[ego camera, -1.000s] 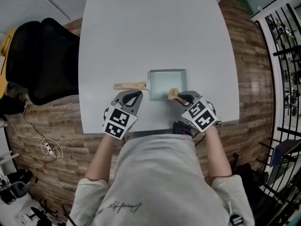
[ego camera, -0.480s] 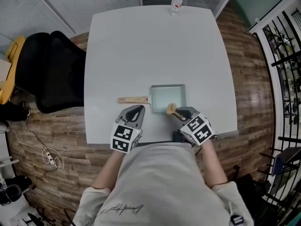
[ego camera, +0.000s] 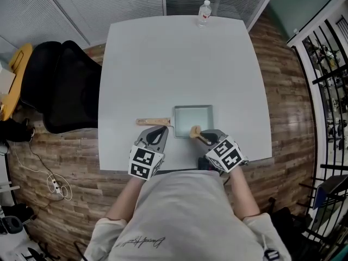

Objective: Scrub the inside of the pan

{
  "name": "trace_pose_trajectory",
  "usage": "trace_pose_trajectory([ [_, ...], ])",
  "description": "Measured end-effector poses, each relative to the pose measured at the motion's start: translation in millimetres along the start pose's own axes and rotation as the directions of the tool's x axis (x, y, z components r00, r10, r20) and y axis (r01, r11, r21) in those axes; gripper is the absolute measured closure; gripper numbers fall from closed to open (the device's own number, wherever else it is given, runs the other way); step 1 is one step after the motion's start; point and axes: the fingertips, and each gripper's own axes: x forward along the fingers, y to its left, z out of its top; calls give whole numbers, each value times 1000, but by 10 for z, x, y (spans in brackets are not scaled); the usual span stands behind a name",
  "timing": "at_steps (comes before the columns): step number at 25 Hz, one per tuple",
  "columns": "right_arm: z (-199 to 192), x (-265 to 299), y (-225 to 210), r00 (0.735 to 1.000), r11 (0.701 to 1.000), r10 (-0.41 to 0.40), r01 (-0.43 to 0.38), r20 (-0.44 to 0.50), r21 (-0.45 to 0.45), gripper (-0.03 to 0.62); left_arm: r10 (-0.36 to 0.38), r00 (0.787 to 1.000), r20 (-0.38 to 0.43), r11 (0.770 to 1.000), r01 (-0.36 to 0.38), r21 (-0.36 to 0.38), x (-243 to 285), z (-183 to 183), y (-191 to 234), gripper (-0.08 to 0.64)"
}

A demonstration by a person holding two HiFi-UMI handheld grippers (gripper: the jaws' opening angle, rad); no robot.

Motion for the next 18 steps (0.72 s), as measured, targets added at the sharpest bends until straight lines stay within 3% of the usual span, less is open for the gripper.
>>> trace_pose_trajectory([
  [18,66,-20,-3,1000,1000,13,-13,0,-23,525,-16,1000,-9,999,16,43,-30,57,-60,549],
])
